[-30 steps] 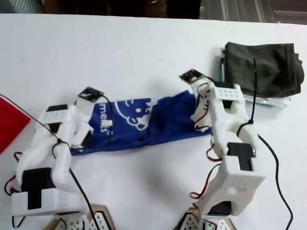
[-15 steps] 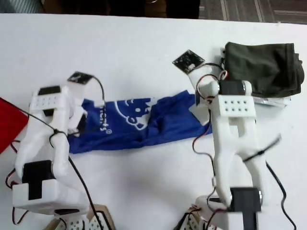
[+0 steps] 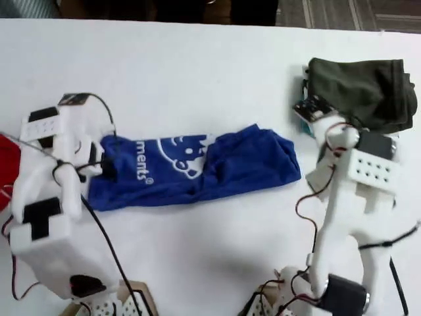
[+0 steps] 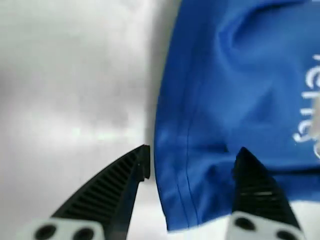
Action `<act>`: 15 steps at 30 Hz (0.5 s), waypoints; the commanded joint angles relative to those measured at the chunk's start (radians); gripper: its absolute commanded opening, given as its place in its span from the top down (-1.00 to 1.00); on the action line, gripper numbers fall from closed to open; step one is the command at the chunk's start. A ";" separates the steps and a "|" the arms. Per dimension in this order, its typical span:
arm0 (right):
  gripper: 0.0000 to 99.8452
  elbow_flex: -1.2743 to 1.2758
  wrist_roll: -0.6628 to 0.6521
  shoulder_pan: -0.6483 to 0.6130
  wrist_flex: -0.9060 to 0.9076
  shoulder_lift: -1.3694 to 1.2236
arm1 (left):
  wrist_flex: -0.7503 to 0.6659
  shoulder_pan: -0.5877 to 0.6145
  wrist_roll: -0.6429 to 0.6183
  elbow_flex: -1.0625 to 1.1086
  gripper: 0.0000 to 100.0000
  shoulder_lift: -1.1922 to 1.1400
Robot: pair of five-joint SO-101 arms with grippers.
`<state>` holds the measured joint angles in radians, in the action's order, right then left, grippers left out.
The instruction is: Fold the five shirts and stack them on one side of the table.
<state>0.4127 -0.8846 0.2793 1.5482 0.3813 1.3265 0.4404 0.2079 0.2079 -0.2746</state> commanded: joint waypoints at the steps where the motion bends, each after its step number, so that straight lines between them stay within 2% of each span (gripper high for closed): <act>1: 0.93 0.018 -0.051 0.059 0.010 0.104 | -0.023 -0.020 -0.035 -0.084 0.43 -0.063; 6: 0.92 0.081 -0.078 0.065 0.010 0.205 | -0.003 -0.043 -0.051 -0.165 0.43 -0.192; 15: 0.92 0.149 -0.078 0.065 0.008 0.314 | 0.212 -0.210 -0.044 -0.311 0.43 -0.371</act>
<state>0.5570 -0.9536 0.3330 1.5482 0.6529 1.4737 0.3314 0.1619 -0.0698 -0.5984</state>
